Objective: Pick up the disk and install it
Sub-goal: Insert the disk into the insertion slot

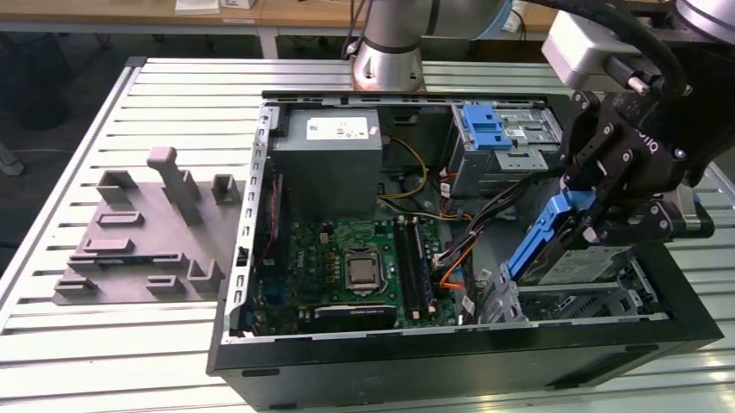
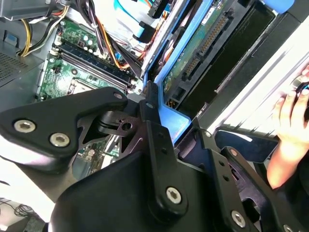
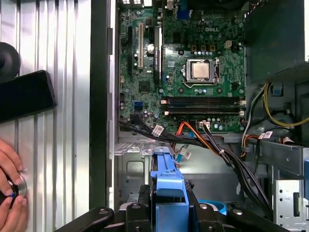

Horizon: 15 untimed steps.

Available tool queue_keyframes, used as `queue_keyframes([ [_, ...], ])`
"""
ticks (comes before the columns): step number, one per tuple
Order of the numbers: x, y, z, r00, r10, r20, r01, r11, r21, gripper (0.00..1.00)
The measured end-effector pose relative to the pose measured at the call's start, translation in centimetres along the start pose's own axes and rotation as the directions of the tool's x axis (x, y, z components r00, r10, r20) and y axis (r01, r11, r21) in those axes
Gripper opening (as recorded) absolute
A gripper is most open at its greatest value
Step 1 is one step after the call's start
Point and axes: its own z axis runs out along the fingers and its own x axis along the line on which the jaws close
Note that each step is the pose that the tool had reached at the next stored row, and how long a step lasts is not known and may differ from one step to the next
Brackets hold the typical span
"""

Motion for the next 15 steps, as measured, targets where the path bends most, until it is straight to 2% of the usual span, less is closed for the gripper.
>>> queue_keyframes([
  [15, 0.0, -0.06, 1.52, 1.0, 0.0, 0.0001, 0.0, 1.0, 0.0, 0.36],
])
